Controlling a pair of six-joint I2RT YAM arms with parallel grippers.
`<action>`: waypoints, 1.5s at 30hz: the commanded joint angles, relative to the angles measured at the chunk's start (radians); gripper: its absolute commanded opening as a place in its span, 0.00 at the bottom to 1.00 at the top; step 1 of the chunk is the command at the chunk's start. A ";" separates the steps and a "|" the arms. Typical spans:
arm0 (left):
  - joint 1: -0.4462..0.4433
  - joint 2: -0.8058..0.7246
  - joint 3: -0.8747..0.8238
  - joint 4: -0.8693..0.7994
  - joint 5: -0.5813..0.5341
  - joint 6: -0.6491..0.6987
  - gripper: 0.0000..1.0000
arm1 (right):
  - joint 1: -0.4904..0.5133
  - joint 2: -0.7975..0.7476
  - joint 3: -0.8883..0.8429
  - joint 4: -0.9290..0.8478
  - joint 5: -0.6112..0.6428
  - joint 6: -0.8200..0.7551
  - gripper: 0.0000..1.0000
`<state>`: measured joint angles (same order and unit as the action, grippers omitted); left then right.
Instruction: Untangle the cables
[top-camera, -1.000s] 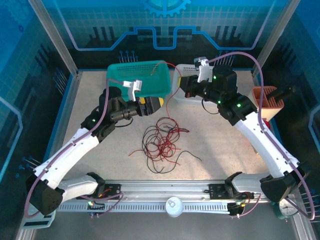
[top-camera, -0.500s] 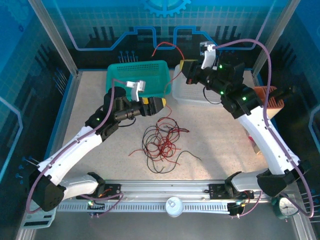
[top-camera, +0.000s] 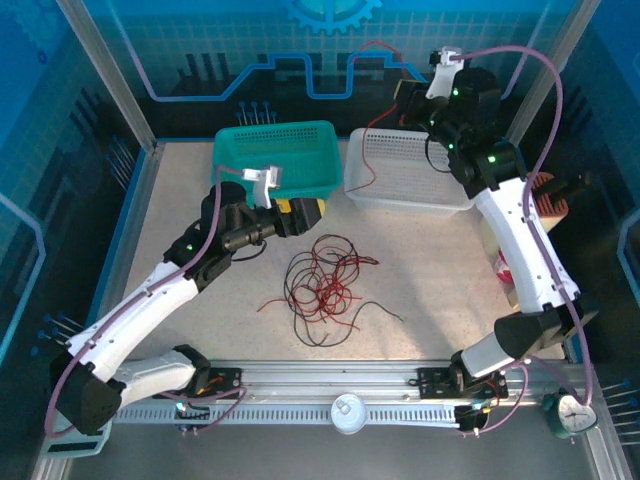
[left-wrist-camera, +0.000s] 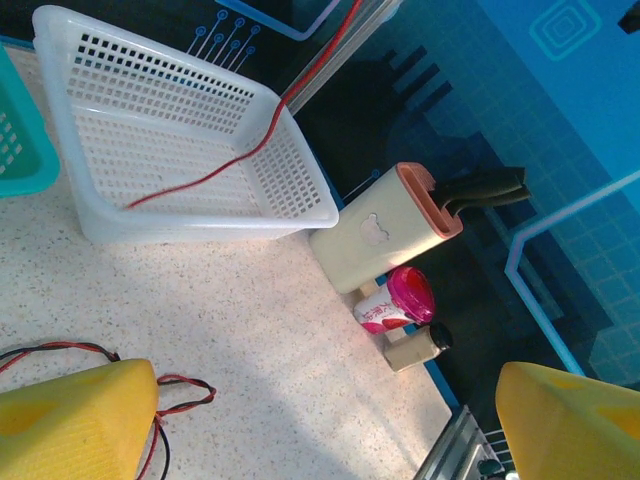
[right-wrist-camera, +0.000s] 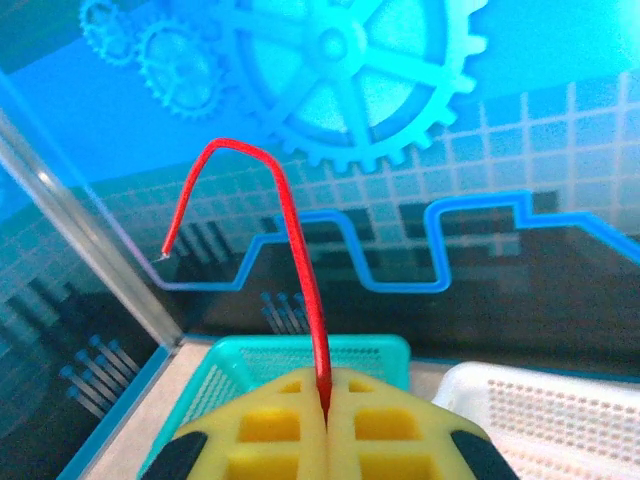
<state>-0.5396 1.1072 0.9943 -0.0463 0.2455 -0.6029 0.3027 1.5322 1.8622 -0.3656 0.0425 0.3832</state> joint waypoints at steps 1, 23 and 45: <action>-0.006 -0.008 -0.023 0.012 -0.023 -0.012 0.90 | -0.052 0.057 0.055 0.081 0.020 -0.033 0.00; -0.006 0.125 -0.004 0.079 0.029 -0.029 0.93 | -0.126 0.471 0.140 0.001 0.157 -0.235 0.00; -0.008 0.093 -0.007 0.053 0.015 -0.032 0.94 | -0.235 0.564 -0.041 -0.261 0.106 0.076 0.00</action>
<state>-0.5400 1.2297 0.9836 0.0055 0.2584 -0.6289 0.0929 2.0521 1.8011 -0.5495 0.1719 0.3862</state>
